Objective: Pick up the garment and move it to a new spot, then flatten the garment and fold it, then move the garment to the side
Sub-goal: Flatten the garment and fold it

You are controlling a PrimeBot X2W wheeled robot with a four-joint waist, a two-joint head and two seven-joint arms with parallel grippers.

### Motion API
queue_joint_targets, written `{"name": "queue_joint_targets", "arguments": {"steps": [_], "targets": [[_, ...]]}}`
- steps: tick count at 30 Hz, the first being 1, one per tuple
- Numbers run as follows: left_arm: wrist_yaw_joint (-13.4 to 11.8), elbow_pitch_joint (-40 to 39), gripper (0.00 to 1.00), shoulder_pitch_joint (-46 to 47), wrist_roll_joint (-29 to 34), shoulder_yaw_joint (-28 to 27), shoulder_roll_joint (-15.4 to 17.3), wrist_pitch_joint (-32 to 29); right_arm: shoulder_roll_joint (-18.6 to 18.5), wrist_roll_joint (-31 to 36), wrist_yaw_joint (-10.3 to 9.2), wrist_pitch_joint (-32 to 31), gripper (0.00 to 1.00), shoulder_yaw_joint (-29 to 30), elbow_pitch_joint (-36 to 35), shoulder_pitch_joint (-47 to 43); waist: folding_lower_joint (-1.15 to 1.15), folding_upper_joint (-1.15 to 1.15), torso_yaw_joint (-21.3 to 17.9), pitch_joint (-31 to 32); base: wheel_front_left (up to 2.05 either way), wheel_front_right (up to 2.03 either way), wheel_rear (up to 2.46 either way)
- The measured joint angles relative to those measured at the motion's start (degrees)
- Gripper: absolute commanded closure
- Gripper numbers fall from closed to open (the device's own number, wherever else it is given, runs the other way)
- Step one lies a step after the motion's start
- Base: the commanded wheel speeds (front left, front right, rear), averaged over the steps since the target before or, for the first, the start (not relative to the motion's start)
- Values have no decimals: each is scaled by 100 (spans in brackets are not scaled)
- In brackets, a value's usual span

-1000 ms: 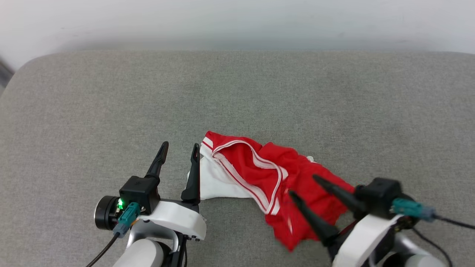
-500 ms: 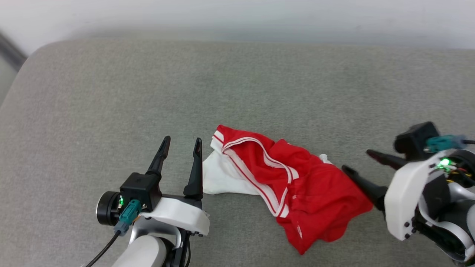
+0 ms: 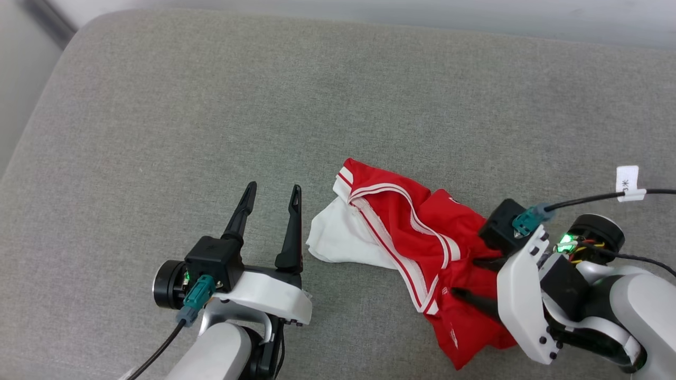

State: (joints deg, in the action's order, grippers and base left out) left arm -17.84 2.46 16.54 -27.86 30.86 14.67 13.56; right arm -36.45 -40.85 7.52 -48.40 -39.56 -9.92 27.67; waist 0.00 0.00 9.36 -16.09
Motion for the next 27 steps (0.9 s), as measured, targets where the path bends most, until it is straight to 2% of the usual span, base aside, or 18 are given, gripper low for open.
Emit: {"name": "queue_joint_targets", "arguments": {"steps": [1,8,13,17,21,27], "targets": [[0,10,0,0,0,-2,-8,1,-25,-98,-1,10,100,-35,30,47,0,0,1,-5,0,0,0],[-31,31,0,-2,5,-73,73,32,-160,-231,-1,385,100,221,-53,230,0,0,-194,38,0,0,0],[-86,-38,0,-13,46,-97,189,-27,-151,-97,-1,760,100,1211,-275,-57,0,0,-464,114,0,0,0],[-165,-115,0,-66,55,-113,266,-93,15,154,-1,849,100,2182,-376,-892,0,0,-697,190,0,0,0],[-202,-201,0,-102,69,-132,334,-165,510,367,-1,801,100,2961,-505,-2080,0,0,-880,268,0,0,0],[-189,-249,0,-194,-11,-137,400,-223,1662,389,-1,728,100,3405,-302,-3696,0,0,-1016,398,0,0,0]]}}
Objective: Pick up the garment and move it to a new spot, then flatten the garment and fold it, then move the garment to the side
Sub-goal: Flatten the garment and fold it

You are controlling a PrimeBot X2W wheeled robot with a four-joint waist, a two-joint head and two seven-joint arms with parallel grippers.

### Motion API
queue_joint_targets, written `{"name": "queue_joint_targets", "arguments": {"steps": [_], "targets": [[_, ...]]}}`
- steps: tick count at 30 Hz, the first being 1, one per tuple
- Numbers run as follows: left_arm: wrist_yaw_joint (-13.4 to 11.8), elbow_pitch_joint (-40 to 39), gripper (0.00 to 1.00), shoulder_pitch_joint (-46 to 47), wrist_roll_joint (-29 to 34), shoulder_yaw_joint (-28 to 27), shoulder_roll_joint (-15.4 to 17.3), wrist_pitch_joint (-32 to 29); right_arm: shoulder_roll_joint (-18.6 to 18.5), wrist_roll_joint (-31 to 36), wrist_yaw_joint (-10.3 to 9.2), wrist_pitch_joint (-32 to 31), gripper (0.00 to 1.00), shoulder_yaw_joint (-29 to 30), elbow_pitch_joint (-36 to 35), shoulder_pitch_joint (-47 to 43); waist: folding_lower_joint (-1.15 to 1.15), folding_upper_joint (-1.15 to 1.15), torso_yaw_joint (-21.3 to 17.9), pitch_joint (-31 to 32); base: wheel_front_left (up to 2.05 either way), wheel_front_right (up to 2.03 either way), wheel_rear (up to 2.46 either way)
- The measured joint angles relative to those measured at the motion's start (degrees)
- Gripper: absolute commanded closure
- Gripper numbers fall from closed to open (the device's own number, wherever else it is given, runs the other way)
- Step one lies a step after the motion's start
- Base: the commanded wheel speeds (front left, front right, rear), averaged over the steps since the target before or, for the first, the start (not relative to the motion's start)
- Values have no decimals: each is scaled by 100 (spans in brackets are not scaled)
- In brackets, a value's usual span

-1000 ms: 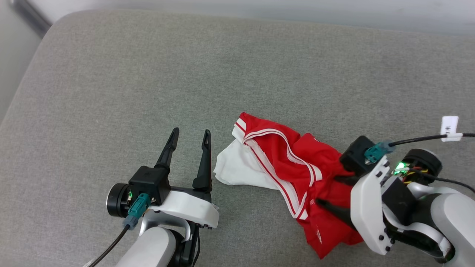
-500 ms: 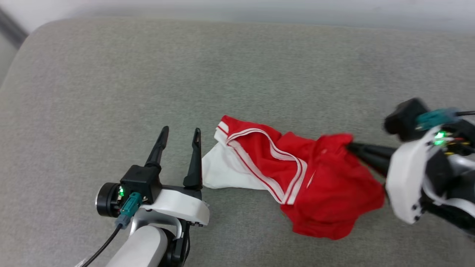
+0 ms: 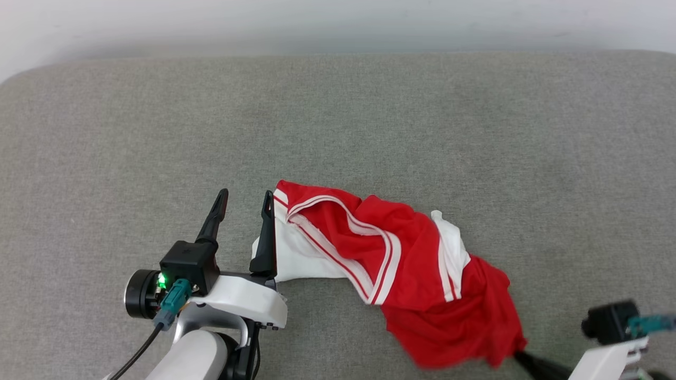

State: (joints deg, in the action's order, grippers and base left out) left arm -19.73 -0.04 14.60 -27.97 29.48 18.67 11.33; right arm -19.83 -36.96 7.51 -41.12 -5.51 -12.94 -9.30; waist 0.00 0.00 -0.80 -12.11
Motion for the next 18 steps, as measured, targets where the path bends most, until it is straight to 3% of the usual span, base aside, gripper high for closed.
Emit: {"name": "queue_joint_targets", "arguments": {"steps": [2,3,4,5,9,18], "targets": [[3,-5,0,-2,2,5,21,-2,305,58,0,86,100,107,208,-233,0,0,-22,36,0,0,0],[3,-4,0,-7,-2,11,24,-10,417,54,-1,134,94,130,303,-282,0,0,-31,60,0,0,0],[3,-4,0,-15,-1,19,26,-19,530,33,-1,209,32,119,367,-302,0,0,-41,86,0,0,0],[3,-10,0,-24,-2,20,40,-27,605,76,-1,315,0,90,398,-299,0,0,-53,106,0,0,0],[-2,-16,0,-51,-10,20,85,-66,665,69,-1,697,0,165,307,-238,0,0,-93,168,0,0,0],[-94,-69,0,-130,-5,31,148,-118,69,281,-1,757,0,367,-431,385,0,0,-112,254,0,0,0]]}}
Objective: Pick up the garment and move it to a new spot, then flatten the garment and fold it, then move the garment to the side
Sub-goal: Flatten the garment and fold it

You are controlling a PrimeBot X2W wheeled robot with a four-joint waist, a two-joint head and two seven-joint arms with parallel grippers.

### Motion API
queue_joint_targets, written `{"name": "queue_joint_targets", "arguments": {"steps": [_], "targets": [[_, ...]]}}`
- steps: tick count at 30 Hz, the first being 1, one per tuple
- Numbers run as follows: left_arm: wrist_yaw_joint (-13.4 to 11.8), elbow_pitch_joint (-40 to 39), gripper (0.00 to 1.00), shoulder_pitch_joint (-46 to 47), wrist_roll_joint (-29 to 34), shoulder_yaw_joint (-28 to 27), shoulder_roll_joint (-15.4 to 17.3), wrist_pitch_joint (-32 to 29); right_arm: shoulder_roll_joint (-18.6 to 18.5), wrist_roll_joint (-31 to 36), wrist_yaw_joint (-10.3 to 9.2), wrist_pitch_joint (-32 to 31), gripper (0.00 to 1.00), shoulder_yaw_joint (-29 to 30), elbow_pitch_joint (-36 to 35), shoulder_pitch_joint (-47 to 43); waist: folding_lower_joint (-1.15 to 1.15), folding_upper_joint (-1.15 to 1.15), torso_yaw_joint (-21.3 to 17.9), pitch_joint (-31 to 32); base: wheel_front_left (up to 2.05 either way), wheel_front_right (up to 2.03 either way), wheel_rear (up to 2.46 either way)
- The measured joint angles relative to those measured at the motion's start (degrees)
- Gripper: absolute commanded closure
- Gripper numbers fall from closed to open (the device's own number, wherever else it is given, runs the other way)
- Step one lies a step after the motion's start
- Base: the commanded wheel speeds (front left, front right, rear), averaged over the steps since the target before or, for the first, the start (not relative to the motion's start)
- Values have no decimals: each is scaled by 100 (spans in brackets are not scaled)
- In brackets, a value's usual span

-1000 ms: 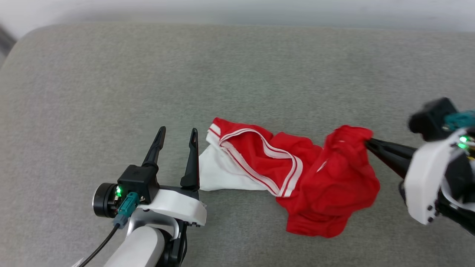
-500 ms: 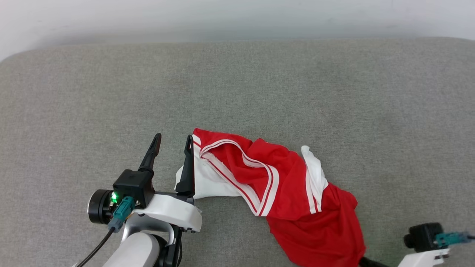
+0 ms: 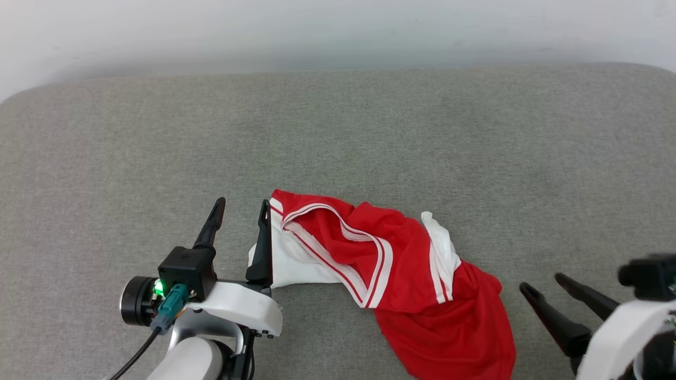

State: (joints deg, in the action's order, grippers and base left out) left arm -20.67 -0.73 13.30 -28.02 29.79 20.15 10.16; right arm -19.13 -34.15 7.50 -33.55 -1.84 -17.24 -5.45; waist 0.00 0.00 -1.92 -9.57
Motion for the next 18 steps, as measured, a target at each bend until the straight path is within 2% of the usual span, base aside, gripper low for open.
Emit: {"name": "queue_joint_targets", "arguments": {"steps": [7,17,18], "targets": [[32,-9,0,58,-37,56,-87,22,-355,-98,1,-667,0,-1028,29,670,0,0,187,-98,0,0,0],[51,123,0,211,-38,90,-245,171,-398,-432,1,-886,2,-1714,1048,1583,0,0,517,-402,0,0,0],[51,138,0,210,-38,83,-246,188,-398,-459,1,-882,90,-1755,1085,1622,0,0,534,-422,0,0,0]]}}
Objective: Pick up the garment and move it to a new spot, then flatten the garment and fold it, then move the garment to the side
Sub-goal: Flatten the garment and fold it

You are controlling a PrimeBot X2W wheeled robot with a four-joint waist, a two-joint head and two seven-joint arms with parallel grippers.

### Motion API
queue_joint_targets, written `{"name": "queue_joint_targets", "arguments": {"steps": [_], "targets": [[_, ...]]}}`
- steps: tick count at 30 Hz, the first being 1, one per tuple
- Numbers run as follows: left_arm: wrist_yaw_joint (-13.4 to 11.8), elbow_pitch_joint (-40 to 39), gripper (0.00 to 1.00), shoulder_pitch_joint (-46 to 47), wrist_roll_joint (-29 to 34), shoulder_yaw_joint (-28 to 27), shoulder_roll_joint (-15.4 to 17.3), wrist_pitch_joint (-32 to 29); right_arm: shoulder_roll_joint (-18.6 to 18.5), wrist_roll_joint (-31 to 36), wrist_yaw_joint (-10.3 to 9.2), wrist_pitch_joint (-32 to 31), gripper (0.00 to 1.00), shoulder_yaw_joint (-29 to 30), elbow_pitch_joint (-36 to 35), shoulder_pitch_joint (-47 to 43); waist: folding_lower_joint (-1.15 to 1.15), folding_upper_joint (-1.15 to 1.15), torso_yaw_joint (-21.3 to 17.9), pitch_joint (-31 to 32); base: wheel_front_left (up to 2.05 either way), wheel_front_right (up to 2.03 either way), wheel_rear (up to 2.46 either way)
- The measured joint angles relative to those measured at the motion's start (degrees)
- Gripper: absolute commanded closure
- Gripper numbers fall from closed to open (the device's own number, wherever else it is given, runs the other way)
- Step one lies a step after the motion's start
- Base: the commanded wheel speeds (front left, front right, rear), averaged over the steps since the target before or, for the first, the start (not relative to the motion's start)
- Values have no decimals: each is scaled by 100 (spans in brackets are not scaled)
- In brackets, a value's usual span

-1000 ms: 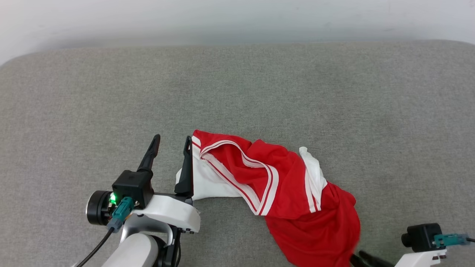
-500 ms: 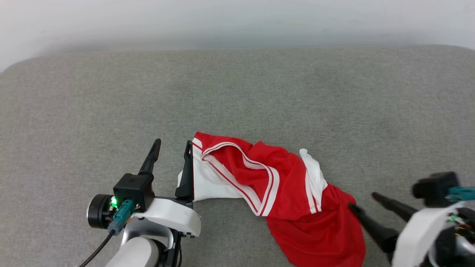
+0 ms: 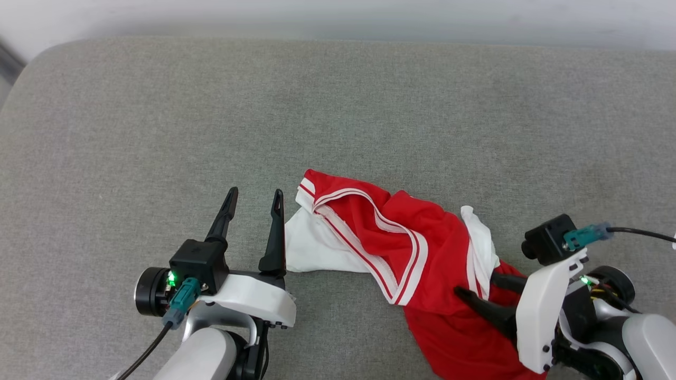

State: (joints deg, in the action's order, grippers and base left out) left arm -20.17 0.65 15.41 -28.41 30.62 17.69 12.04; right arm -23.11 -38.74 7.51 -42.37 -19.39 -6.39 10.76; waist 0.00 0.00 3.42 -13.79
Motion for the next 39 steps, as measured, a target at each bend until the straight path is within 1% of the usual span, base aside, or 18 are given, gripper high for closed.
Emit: {"name": "queue_joint_targets", "arguments": {"steps": [1,5,8,10,13,18,23,24,25,26,27,30,33,36,39], "targets": [[0,14,0,0,0,0,-4,10,-4,-13,0,5,100,-25,27,47,0,0,12,-15,0,0,0],[0,48,0,1,-10,-23,-13,37,-126,-13,0,126,100,37,-52,264,0,0,-9,-21,0,0,0],[-1,70,0,1,-16,-35,-15,76,-242,-12,0,192,100,213,-137,427,0,0,-64,-2,0,0,0],[-1,74,0,4,-16,-37,-16,78,-304,14,0,240,100,435,-149,549,0,0,-109,12,0,0,0],[-1,74,0,12,-16,-27,-14,83,-358,100,0,338,100,937,-42,698,0,0,-175,23,0,0,0],[-1,82,0,18,-20,-2,-15,82,-254,178,0,530,100,1786,461,616,0,0,-221,14,0,0,0],[1,114,0,42,-46,24,-18,76,136,201,0,1021,100,2464,1285,72,0,0,-212,-26,0,0,0],[1,120,0,42,-53,24,-18,75,189,242,0,1071,88,2483,1443,-46,0,0,-216,-25,0,0,0],[1,123,0,41,-58,24,-16,75,277,257,0,1204,61,2526,1622,-158,0,0,-220,-24,0,0,0],[-1,124,0,40,-58,22,-13,75,364,289,0,1360,61,2546,1803,-224,0,0,-230,-26,0,0,0],[-2,124,0,36,-60,16,-7,75,411,379,0,1489,0,2531,1945,-277,0,0,-242,-24,0,0,0],[-8,135,0,19,-101,5,23,47,617,452,-1,1961,0,2551,2203,-292,0,0,-293,7,0,0,0],[-9,123,0,13,-101,12,56,23,714,506,-1,2405,0,2564,2318,-284,0,0,-340,58,0,0,0],[-24,104,0,9,-101,13,105,-4,722,589,-1,2855,0,2591,2261,-257,0,0,-377,129,0,0,0],[-36,87,0,-46,-108,1,147,-27,749,773,-1,3333,0,2666,2005,-280,0,0,-412,221,0,0,0]]}}
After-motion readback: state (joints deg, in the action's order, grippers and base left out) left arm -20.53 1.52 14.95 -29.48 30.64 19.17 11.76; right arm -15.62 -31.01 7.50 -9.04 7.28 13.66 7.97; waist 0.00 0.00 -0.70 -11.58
